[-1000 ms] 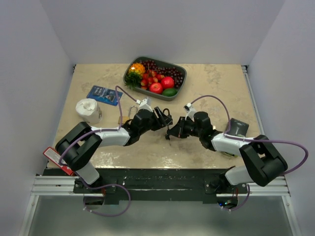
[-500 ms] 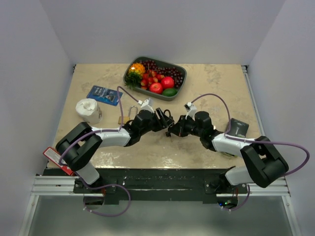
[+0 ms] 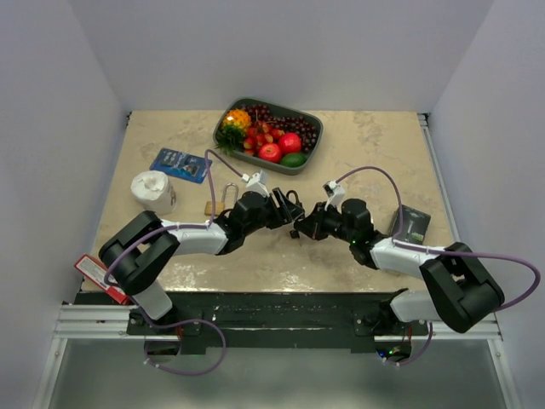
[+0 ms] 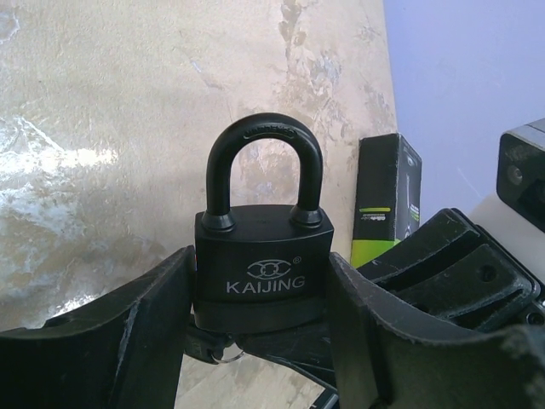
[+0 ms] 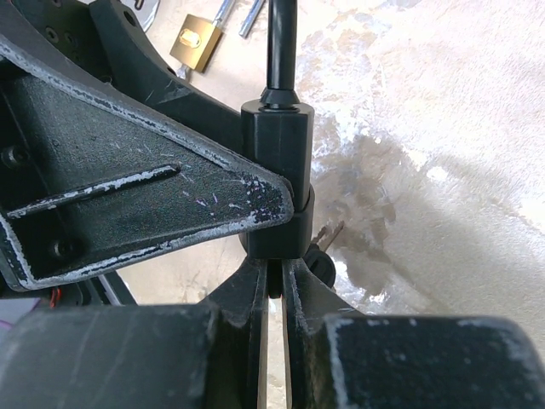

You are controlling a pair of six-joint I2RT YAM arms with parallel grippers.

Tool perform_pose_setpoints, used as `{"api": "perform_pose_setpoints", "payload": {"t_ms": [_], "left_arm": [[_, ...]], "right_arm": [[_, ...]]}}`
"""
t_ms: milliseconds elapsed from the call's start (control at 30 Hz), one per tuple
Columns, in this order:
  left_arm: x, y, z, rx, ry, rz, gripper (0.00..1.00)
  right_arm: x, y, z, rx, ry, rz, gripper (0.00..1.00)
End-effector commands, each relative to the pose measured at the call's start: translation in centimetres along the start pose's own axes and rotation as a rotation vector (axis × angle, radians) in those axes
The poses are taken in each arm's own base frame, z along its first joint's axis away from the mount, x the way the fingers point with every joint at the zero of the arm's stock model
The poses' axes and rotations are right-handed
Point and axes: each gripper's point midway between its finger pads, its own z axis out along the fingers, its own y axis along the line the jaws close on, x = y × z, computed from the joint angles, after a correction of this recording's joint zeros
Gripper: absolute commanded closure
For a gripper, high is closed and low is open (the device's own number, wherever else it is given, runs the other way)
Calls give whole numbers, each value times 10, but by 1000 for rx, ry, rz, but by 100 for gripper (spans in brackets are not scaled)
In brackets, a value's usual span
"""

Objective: Unlock with the key

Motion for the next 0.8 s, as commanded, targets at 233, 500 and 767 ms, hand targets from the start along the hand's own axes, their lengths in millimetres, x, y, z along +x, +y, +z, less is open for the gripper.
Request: {"api": "perform_pose_setpoints", "payload": {"t_ms": [233,500,767], "left_arm": [[27,-53,-28,277,106,89,100],[25,-73,-42,375,111,159,100],[26,-91,-60,477,117,220,100]], "right_arm": [[-80,15,-11,-58,-296,-47,100],[-78,26,-21,-145,-290,-21,100],[-79,43,-34,-243,-289,-21,100]]}}
